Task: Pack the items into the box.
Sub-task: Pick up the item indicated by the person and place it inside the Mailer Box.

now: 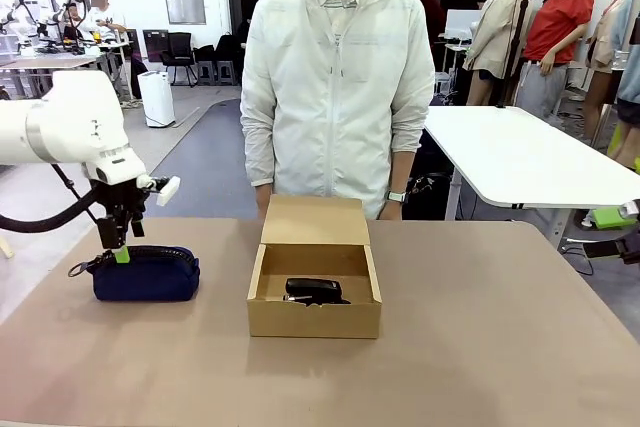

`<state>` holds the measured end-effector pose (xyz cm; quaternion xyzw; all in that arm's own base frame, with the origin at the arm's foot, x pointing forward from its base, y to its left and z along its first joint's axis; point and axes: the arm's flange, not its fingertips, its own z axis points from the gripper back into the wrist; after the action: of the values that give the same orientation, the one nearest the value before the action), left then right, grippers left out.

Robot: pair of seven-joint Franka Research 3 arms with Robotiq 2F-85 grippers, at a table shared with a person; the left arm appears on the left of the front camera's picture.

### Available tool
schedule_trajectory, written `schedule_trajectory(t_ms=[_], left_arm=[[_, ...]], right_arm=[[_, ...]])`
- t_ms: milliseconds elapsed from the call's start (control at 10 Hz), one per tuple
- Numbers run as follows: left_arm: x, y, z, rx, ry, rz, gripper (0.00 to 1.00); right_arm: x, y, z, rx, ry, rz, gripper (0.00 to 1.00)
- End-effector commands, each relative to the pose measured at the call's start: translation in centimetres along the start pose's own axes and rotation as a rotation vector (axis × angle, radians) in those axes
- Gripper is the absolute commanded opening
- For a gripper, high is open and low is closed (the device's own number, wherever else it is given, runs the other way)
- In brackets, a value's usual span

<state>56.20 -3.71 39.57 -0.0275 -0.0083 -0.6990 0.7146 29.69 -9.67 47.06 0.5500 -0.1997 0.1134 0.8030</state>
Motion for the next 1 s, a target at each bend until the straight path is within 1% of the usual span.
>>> schedule_trajectory(t_ms=[0,100,300,400,500,600,700,900], left_arm=[[0.2,0.8,-2.0,-0.009,0.004,0.034,1.00],[0.1,1.0,-3.1,0.019,-0.005,0.055,1.00],[-0.2,1.3,-5.9,-0.032,-0.002,0.081,1.00],[-0.2,1.3,-6.7,-0.056,0.000,0.074,1.00],[-0.2,1.3,-6.8,-0.056,-0.003,0.063,1.00],[-0.1,1.3,-6.6,-0.059,-0.035,0.058,0.56],[-0.1,1.1,-6.3,-0.069,-0.043,0.067,0.00],[-0.2,1.1,-6.0,-0.076,-0.063,0.078,0.00]], right_arm=[[0.1,0.4,0.2,0.004,0.005,-0.014,1.00],[0.1,0.4,0.2,0.004,0.005,-0.014,1.00],[0.1,0.4,0.2,0.004,0.005,-0.014,1.00],[0.1,0.4,0.2,0.004,0.005,-0.014,1.00],[0.1,0.4,0.2,0.004,0.005,-0.014,1.00],[0.1,0.4,0.2,0.004,0.005,-0.014,1.00],[0.1,0.4,0.2,0.004,0.005,-0.014,1.00],[0.1,0.4,0.2,0.004,0.005,-0.014,1.00]])
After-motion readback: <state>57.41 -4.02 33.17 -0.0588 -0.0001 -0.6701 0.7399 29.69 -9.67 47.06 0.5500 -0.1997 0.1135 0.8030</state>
